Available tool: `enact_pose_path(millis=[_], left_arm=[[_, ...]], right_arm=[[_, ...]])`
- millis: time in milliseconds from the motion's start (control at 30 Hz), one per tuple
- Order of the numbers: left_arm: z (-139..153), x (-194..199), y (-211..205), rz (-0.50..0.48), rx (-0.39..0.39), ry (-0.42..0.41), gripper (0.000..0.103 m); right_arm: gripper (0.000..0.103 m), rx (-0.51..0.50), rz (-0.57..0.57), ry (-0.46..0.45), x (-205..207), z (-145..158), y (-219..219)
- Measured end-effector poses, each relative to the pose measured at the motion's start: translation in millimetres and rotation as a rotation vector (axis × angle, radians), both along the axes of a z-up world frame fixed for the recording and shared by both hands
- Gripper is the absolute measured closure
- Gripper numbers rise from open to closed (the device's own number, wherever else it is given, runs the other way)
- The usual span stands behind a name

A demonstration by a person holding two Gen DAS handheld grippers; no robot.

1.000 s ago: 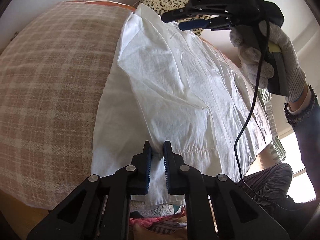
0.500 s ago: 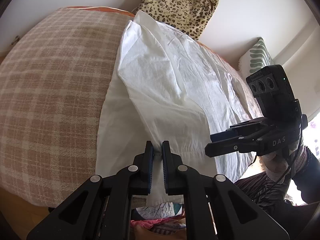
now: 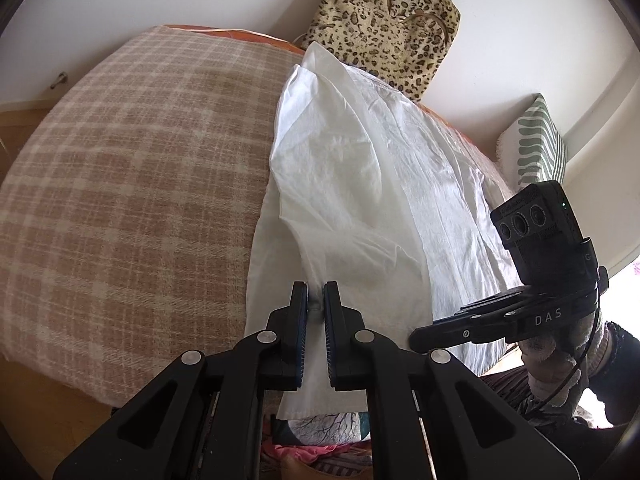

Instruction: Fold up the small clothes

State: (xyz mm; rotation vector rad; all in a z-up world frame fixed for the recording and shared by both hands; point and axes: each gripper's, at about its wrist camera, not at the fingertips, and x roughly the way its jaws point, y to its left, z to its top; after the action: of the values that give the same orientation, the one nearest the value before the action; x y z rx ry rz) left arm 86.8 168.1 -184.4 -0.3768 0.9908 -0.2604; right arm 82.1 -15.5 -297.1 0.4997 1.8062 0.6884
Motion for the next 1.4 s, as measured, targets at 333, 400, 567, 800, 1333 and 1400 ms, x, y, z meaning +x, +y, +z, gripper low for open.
enact_pose_path(millis=[333,400,567,800,1333,1400], left_arm=[[2,-14,16,0.083,0.108,-0.003,0.065],[-3,-12,20,0.092,0.09,0.013,0.065],[-8,-7,17,0.087,0.061,0.033,0.065],[-16,-4,7,0.055,0.061,0.06,0.065],[-26,-13,10,0.033,0.016,0.075,0.066],[-26,-15,8,0.029,0.026,0.072,0.068]], right_arm=[[0.058,-0.11,0.197,-0.237,12,51,12],[0.058,-0.131,0.219,-0.308,23,68,19],[0.06,-0.235,0.264,-0.551,72,98,38],[0.064,-0.424,0.319,-0.689,172,52,83],[0.043,-0.647,0.255,-0.625,278,-44,78],[0.043,-0.687,0.272,-0.655,272,-31,84]])
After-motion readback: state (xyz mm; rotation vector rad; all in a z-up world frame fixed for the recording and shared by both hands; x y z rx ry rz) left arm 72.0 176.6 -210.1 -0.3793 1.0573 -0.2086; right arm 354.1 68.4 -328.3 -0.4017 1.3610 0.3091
